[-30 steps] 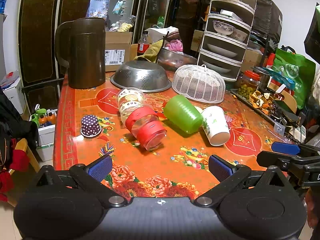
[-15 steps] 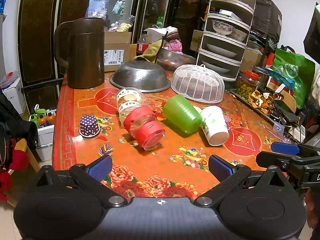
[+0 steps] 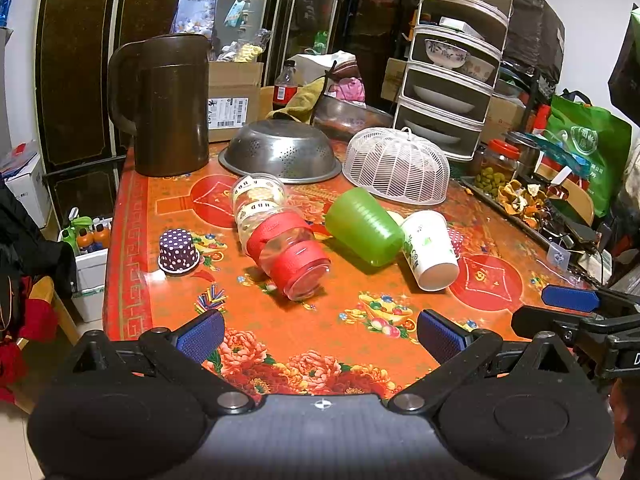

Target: Flip cup upright

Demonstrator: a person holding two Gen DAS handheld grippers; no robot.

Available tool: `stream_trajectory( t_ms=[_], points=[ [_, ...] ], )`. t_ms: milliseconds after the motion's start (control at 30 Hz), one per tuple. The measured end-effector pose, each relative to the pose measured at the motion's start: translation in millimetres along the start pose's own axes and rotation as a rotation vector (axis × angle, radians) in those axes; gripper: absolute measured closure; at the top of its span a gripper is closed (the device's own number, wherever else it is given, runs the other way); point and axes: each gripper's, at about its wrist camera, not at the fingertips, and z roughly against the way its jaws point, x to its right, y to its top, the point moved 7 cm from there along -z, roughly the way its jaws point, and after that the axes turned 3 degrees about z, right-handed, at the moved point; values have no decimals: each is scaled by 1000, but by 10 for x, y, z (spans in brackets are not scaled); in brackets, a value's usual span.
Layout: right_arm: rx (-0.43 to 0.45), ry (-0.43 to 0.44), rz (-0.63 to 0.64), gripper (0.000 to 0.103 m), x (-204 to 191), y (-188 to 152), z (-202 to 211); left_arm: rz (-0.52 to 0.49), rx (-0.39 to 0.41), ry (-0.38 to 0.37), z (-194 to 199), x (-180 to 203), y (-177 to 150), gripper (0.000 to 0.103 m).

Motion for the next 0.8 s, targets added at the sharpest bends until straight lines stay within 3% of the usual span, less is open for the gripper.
stream_trajectory(
  t_ms=[600, 800],
  points=[
    [6, 9, -13, 1, 125, -72, 26, 57, -11, 6, -72, 95, 134, 0],
    [22, 30, -35, 1, 266, -132, 104, 130, -125, -36, -402, 330, 372, 0]
  ],
)
